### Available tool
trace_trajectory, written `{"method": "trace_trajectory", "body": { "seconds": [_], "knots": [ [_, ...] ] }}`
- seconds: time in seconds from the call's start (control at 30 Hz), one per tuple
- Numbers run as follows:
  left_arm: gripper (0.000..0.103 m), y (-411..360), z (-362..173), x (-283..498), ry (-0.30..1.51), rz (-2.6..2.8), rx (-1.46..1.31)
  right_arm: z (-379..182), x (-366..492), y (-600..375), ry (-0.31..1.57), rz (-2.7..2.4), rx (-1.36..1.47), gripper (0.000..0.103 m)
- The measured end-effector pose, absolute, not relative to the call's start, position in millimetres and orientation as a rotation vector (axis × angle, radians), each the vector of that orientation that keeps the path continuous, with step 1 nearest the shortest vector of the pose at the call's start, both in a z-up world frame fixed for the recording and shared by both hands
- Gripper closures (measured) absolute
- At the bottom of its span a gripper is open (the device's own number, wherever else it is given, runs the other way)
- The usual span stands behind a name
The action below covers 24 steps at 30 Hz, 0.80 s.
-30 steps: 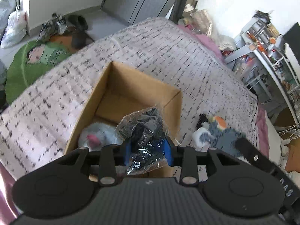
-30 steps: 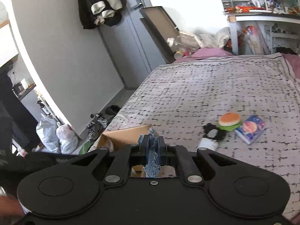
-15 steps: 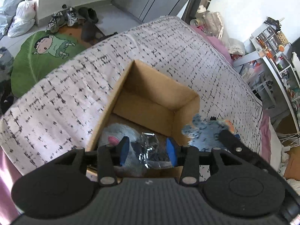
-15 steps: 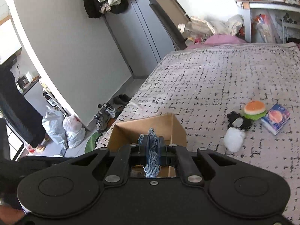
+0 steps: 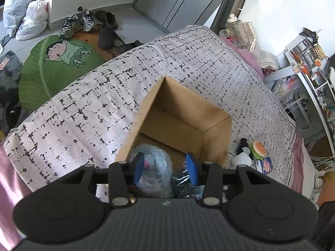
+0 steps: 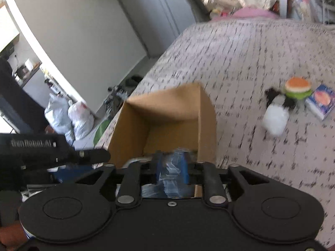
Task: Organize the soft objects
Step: 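Carry the black bag into the box with the left tool while the right tool carries the blue fish there, then open both tools over the box and withdraw toward the remaining items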
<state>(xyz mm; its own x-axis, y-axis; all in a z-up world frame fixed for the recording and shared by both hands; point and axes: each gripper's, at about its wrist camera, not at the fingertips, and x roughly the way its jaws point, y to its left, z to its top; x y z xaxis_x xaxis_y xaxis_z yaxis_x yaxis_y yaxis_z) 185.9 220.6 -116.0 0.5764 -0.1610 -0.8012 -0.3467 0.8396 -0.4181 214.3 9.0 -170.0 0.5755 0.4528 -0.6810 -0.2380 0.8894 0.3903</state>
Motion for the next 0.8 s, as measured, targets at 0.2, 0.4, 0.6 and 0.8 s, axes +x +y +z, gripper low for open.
{"method": "trace_trajectory", "body": {
  "seconds": [0.2,0.4,0.6,0.8],
  "knots": [
    [0.061,217.4,-112.0,184.2,0.959,0.120,-0.578,-158.1,208.0,0.6,0.835,0.420,0.255,0.077],
    [0.060,207.6,-107.0,186.2,0.960,0.125,-0.560,-144.4,206.3,-23.5,0.806,0.402,0.254,0.069],
    [0.046,188.4,-98.9,189.8,0.943,0.129,-0.524,-135.8,209.4,-46.5,0.778,0.357,0.256,0.054],
    [0.032,165.1,-90.4,194.5,0.926,0.119,-0.491,-127.7,211.2,-77.3,0.763,0.322,0.246,0.044]
  ]
}}
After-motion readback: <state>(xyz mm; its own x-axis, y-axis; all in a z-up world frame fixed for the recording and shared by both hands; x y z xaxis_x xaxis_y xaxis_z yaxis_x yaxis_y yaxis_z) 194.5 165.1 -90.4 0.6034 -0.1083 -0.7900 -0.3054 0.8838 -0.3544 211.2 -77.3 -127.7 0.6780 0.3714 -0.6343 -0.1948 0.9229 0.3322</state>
